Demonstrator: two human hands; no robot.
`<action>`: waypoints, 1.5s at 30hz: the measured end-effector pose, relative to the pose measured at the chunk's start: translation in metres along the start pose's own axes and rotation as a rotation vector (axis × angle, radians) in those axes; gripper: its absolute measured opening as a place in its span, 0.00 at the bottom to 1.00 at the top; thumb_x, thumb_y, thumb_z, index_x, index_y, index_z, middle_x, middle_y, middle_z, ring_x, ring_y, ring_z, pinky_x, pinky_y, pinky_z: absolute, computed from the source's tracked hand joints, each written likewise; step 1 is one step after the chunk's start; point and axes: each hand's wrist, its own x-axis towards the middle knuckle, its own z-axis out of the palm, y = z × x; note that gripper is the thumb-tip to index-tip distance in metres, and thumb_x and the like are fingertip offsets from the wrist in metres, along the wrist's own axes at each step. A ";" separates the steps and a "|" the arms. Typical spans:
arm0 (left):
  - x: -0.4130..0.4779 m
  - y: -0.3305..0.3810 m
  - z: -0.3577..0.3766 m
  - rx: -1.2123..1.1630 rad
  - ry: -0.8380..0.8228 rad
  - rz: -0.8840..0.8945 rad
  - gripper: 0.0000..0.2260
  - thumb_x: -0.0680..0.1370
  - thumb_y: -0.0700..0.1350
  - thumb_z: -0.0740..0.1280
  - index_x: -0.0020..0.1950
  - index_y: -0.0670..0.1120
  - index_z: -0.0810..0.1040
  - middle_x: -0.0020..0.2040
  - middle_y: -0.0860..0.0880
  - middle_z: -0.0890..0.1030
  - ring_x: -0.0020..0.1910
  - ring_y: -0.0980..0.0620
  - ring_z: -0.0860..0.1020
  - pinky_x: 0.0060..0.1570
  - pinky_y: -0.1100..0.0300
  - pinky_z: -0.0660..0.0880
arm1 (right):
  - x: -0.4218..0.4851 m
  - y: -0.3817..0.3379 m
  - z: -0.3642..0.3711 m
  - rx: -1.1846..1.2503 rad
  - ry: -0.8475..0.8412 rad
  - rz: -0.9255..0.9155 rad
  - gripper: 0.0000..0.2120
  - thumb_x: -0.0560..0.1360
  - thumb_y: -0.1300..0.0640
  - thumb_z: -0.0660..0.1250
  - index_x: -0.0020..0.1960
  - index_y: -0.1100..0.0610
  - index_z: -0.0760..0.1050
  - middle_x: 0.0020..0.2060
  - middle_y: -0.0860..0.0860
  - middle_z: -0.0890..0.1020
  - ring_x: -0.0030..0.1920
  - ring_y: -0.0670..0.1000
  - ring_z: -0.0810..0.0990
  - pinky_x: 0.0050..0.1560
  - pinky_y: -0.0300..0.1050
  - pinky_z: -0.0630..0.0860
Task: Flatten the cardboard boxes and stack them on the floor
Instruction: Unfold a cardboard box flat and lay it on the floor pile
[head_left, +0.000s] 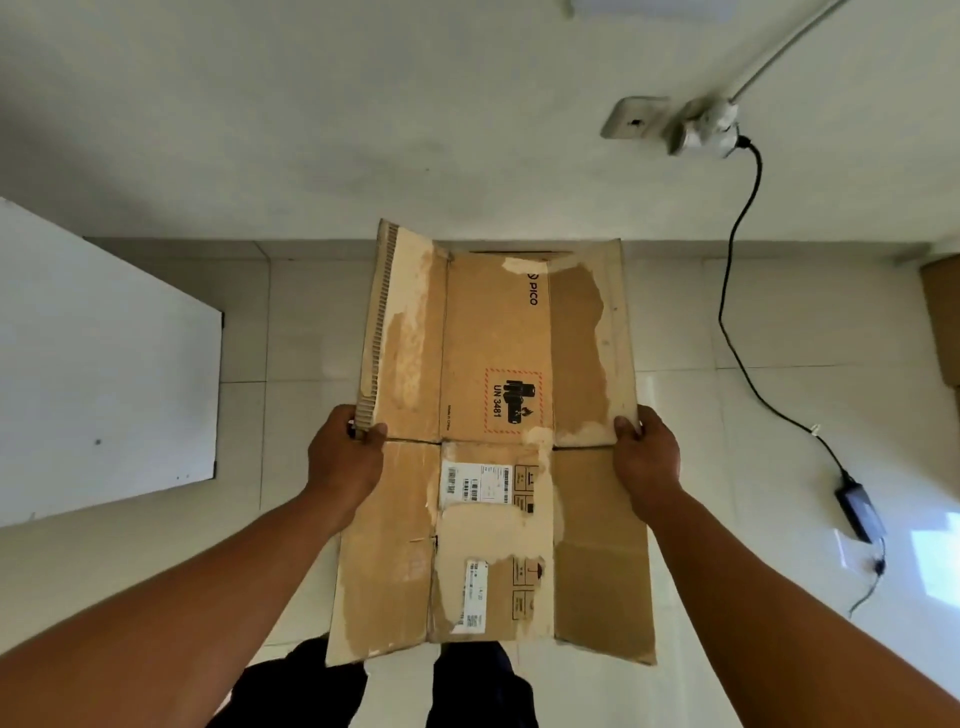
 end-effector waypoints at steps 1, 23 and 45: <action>0.008 -0.009 0.016 -0.004 -0.008 -0.021 0.04 0.79 0.44 0.68 0.53 0.50 0.75 0.44 0.55 0.78 0.43 0.53 0.77 0.44 0.56 0.73 | 0.015 0.012 0.005 -0.004 0.002 0.009 0.11 0.83 0.54 0.60 0.63 0.53 0.75 0.48 0.48 0.79 0.48 0.53 0.77 0.53 0.51 0.76; 0.317 -0.141 0.312 0.058 -0.128 0.048 0.03 0.75 0.44 0.73 0.46 0.49 0.80 0.43 0.51 0.83 0.42 0.52 0.81 0.41 0.57 0.78 | 0.397 0.180 0.171 0.020 0.167 -0.085 0.16 0.80 0.52 0.65 0.66 0.53 0.75 0.50 0.51 0.81 0.52 0.57 0.79 0.51 0.50 0.75; 0.368 -0.143 0.358 0.272 -0.314 0.140 0.50 0.72 0.51 0.73 0.79 0.58 0.38 0.75 0.50 0.67 0.68 0.48 0.72 0.66 0.49 0.73 | 0.463 0.182 0.214 -0.283 0.113 -0.095 0.41 0.73 0.33 0.66 0.74 0.58 0.60 0.64 0.61 0.76 0.62 0.65 0.76 0.58 0.61 0.77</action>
